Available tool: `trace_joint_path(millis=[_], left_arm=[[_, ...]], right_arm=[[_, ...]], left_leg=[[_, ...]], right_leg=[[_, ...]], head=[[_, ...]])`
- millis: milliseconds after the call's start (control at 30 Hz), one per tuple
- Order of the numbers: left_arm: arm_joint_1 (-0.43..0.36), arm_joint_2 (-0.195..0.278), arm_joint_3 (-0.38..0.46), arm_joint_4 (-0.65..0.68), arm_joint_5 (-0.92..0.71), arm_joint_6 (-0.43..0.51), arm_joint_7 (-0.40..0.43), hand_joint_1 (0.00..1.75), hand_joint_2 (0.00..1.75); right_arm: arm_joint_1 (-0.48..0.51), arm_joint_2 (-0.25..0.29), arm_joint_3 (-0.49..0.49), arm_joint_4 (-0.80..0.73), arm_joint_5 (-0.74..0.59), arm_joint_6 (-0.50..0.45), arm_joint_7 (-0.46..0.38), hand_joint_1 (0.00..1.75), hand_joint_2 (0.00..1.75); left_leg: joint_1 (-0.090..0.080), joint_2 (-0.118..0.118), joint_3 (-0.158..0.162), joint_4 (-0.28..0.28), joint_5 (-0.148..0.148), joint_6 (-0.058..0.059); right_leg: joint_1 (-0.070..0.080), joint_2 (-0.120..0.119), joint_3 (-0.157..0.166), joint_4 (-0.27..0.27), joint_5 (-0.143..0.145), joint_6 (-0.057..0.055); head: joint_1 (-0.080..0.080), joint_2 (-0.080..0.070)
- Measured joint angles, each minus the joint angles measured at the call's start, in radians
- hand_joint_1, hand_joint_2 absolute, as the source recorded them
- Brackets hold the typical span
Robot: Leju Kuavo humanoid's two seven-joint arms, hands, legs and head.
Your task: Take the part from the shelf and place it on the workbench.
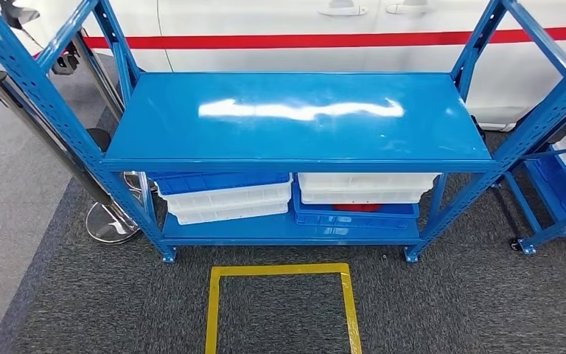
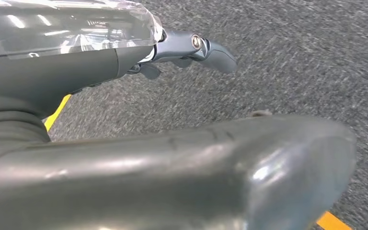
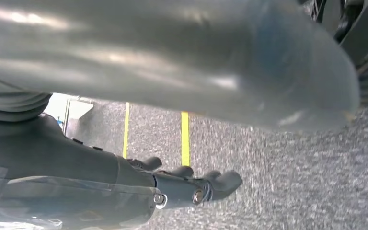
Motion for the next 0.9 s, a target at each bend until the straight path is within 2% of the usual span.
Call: trace_joint_path(millis=[200, 267, 333, 400, 433, 500, 533, 567, 600, 633, 667, 700, 733, 800, 900], left_arm=[[0.001, 0.000, 0.000, 0.001, -0.003, -0.001, 0.001, 0.00, 0.00], [0.001, 0.001, 0.000, 0.001, -0.003, -0.001, 0.002, 0.00, 0.00], [0.001, 0.001, 0.000, 0.001, -0.002, 0.000, 0.002, 0.00, 0.00], [0.003, 0.000, 0.000, 0.002, -0.002, 0.000, 0.002, 0.00, 0.00], [0.003, 0.000, 0.000, 0.003, -0.002, 0.000, 0.002, 0.00, 0.00], [0.004, 0.000, 0.000, 0.004, -0.002, 0.000, 0.003, 0.00, 0.00], [0.005, 0.000, 0.000, 0.005, -0.002, 0.000, 0.004, 0.00, 0.00], [0.006, 0.000, 0.000, 0.005, -0.002, 0.000, 0.005, 0.00, 0.00], [0.008, 0.000, 0.000, 0.006, -0.002, 0.001, 0.007, 0.00, 0.00], [0.009, 0.000, 0.000, 0.007, -0.002, 0.001, 0.009, 0.00, 0.00], [0.010, 0.000, 0.000, 0.008, -0.002, 0.001, 0.011, 0.00, 0.00], [0.010, 0.000, 0.001, 0.009, -0.002, 0.002, 0.013, 0.00, 0.00], [0.010, 0.000, 0.001, 0.009, -0.002, 0.003, 0.014, 0.00, 0.00], [0.009, 0.000, 0.001, 0.009, -0.002, 0.005, 0.016, 0.00, 0.00], [0.007, 0.001, 0.001, 0.009, -0.003, 0.010, 0.019, 0.00, 0.00]], right_arm=[[0.001, 0.000, -0.004, 0.000, 0.000, 0.004, 0.000, 0.00, 0.00], [0.001, 0.001, -0.005, 0.000, 0.000, 0.007, 0.000, 0.00, 0.00], [-0.001, 0.001, -0.005, 0.000, 0.000, 0.009, -0.001, 0.00, 0.00], [-0.001, 0.000, -0.005, 0.000, 0.001, 0.009, -0.001, 0.00, 0.00], [0.000, 0.000, -0.005, 0.000, 0.001, 0.009, -0.001, 0.00, 0.00], [0.001, -0.001, -0.005, 0.000, 0.001, 0.010, -0.001, 0.00, 0.00], [0.002, -0.001, -0.005, 0.000, 0.001, 0.010, -0.001, 0.00, 0.00], [0.002, -0.001, -0.005, 0.000, 0.001, 0.011, -0.001, 0.00, 0.00], [0.003, -0.001, -0.005, 0.000, 0.001, 0.011, -0.001, 0.00, 0.00], [0.004, -0.002, -0.005, 0.000, 0.002, 0.011, -0.001, 0.00, 0.00], [0.005, -0.002, -0.005, 0.000, 0.002, 0.012, -0.001, 0.00, 0.00], [0.006, -0.002, -0.005, 0.001, 0.002, 0.012, -0.001, 0.00, 0.00], [0.006, -0.002, -0.005, 0.001, 0.003, 0.013, -0.002, 0.00, 0.00], [0.005, -0.002, -0.005, 0.001, 0.003, 0.015, -0.002, 0.00, 0.00], [0.006, -0.003, -0.005, 0.001, 0.005, 0.016, -0.002, 0.00, 0.00]], left_leg=[[-0.004, 0.001, 0.001, 0.000, -0.005, 0.008], [-0.009, 0.002, 0.000, 0.001, -0.009, 0.017], [-0.010, 0.002, 0.012, -0.017, -0.006, 0.031], [-0.003, 0.003, 0.032, -0.047, 0.003, 0.042], [-0.002, 0.003, 0.038, -0.054, 0.004, 0.044], [-0.004, 0.003, 0.045, -0.056, 0.000, 0.046], [-0.005, 0.003, 0.050, -0.056, -0.005, 0.044], [-0.005, 0.002, 0.056, -0.055, -0.010, 0.042], [-0.005, 0.000, 0.065, -0.052, -0.016, 0.038], [-0.004, 0.000, 0.072, -0.048, -0.024, 0.034], [-0.006, -0.001, 0.078, -0.042, -0.034, 0.027], [-0.008, -0.001, 0.081, -0.036, -0.044, 0.020], [-0.009, -0.001, 0.082, -0.031, -0.052, 0.013], [-0.009, -0.001, 0.087, -0.029, -0.059, 0.000], [-0.004, 0.000, 0.087, -0.007, -0.077, -0.017]], right_leg=[[-0.004, 0.000, 0.004, -0.011, 0.002, 0.010], [-0.007, 0.000, 0.007, -0.023, 0.006, 0.029], [-0.010, -0.001, 0.015, -0.034, 0.006, 0.050], [-0.009, 0.000, -0.003, 0.018, -0.023, 0.050], [-0.009, 0.001, -0.032, 0.080, -0.050, 0.046], [-0.008, 0.003, -0.115, 0.216, -0.099, 0.041], [-0.008, 0.003, -0.143, 0.255, -0.099, 0.041], [-0.009, 0.003, -0.154, 0.255, -0.078, 0.041], [-0.010, 0.003, -0.145, 0.218, -0.039, 0.040], [-0.011, 0.003, -0.123, 0.151, 0.008, 0.039], [-0.011, 0.003, -0.100, 0.090, 0.039, 0.037], [-0.010, 0.004, -0.082, 0.044, 0.058, 0.034], [-0.008, 0.004, -0.072, 0.020, 0.061, 0.030], [-0.005, 0.006, -0.069, 0.018, 0.053, 0.019], [-0.009, 0.004, -0.057, 0.008, 0.051, 0.005]], head=[[0.000, 0.000], [0.000, 0.000], [0.000, 0.000], [0.000, 0.000], [0.000, 0.000], [0.000, 0.000], [0.000, 0.000], [0.000, 0.000], [0.000, 0.000], [0.000, 0.000], [0.000, 0.000], [0.000, 0.000], [0.000, 0.000], [0.000, 0.000], [-0.001, 0.000]])
